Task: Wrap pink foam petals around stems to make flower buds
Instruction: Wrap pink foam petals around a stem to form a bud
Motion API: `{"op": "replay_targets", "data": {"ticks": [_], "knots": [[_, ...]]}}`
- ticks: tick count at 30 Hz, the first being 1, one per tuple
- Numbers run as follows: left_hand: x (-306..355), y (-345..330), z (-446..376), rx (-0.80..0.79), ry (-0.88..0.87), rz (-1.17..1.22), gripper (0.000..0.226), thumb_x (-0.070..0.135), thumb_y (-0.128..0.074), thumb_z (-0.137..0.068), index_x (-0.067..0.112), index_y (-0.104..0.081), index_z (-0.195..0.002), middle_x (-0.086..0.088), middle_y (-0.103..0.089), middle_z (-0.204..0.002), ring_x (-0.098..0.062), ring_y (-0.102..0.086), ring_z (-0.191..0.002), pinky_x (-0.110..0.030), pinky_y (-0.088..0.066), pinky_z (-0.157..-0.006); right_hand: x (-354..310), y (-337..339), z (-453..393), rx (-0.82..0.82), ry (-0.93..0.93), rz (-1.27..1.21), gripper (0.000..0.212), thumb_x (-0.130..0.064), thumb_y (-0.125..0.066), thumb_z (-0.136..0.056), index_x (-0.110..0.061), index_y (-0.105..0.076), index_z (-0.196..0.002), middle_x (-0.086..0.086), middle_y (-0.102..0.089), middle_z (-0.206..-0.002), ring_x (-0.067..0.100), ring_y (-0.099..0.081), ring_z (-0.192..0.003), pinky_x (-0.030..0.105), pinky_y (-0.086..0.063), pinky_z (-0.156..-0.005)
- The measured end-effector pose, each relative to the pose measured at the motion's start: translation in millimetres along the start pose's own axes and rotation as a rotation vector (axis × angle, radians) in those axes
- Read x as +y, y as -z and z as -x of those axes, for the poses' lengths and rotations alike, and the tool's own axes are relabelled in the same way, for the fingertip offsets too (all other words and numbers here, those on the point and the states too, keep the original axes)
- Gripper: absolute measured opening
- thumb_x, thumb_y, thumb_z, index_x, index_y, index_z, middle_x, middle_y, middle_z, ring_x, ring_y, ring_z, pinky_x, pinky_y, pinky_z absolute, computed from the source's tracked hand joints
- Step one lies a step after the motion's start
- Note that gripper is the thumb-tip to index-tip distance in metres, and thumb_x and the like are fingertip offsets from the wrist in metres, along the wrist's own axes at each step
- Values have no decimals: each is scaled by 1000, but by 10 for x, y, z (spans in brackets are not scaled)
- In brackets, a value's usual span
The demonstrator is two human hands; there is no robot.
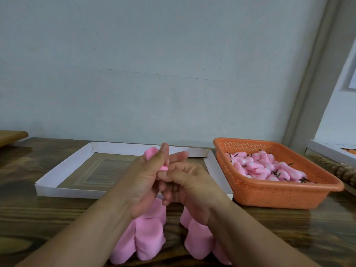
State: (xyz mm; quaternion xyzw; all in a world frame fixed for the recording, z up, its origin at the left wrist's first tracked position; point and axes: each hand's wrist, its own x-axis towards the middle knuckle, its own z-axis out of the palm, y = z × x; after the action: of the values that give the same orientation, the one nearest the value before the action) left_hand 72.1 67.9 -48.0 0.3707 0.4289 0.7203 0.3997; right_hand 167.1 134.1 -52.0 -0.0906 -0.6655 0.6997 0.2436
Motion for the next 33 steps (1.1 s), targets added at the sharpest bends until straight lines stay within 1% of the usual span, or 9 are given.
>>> {"op": "replay_targets", "data": {"ticks": [3, 7, 10, 14, 19, 22, 27, 31, 33], "knots": [[-9, 30, -4, -5, -44, -90, 40, 55, -71, -68, 23, -56, -50, -6, -74, -102, -16, -41, -45, -19, -38, -38, 8, 8, -6, -33, -27, -14, 22, -3, -58, -87, -9, -65, -67, 6, -59, -60, 13, -52, -48, 26, -51, -53], [-49, 43, -26, 21, -151, -233, 43, 53, -63, -81, 20, -60, -53, 0, -66, -64, -20, -50, -59, -31, -44, -55, -268, 191, 6, -34, 15, 441, 3, -6, -68, -79, -6, -71, -78, 10, -71, -75, 15, -64, -68, 28, -52, -66], [-70, 15, -21, 57, -183, -407, 55, 59, -60, -82, 4, -66, -82, -15, -70, -80, -19, -64, -80, -46, -55, -81, -453, 312, 32, 151, 176, 567, 10, -20, -71, -68, -11, -70, -73, 6, -70, -69, 9, -60, -60, 23, -48, -56], [-129, 7, 17, 27, -193, -567, 29, 24, -56, -92, 14, -59, -65, 2, -63, -55, -7, -55, -46, -17, -45, -47, -430, 278, 30, 181, 293, 767, 19, -23, -80, -71, -29, -65, -82, -9, -60, -73, 5, -50, -61, 15, -41, -55], [-167, -14, 21, -17, -276, -701, 43, 8, -47, -92, 31, -54, -56, 11, -48, -42, -1, -40, -39, -11, -32, -41, -435, 286, 36, 76, 286, 877, 22, -24, -80, -70, -31, -65, -84, -6, -62, -83, 1, -50, -65, 11, -42, -59], [-187, -41, 19, -70, -283, -659, 23, 13, -52, -88, 33, -58, -95, 18, -53, -47, 3, -47, -43, -8, -35, -43, -459, 323, 30, 87, 290, 906, 20, -26, -82, -68, -30, -66, -80, -9, -58, -75, 0, -48, -61, 13, -41, -57], [-185, -45, 4, -110, -295, -587, 49, 9, -52, -78, 34, -51, -120, 21, -56, -58, 2, -50, -48, -6, -37, -48, -470, 345, 43, -41, 207, 864, 21, -22, -80, -71, -19, -68, -88, -2, -51, -64, 6, -43, -57, 25, -38, -56], [-197, -23, -10, -71, -240, -594, 61, -5, -53, -83, 11, -39, -141, -16, -62, -109, -14, -53, -102, -36, -50, -65, -430, 306, 48, -127, 206, 771, 14, -11, -77, -75, -6, -68, -85, 10, -63, -72, 9, -52, -63, 25, -43, -60], [-202, -10, -6, -62, -225, -623, 65, 7, -58, -82, 17, -36, -142, -12, -60, -116, -17, -55, -108, -38, -50, -67, -406, 299, 40, -110, 215, 754, 9, -10, -75, -77, -7, -68, -83, 11, -65, -73, 11, -53, -65, 29, -45, -62]]}}
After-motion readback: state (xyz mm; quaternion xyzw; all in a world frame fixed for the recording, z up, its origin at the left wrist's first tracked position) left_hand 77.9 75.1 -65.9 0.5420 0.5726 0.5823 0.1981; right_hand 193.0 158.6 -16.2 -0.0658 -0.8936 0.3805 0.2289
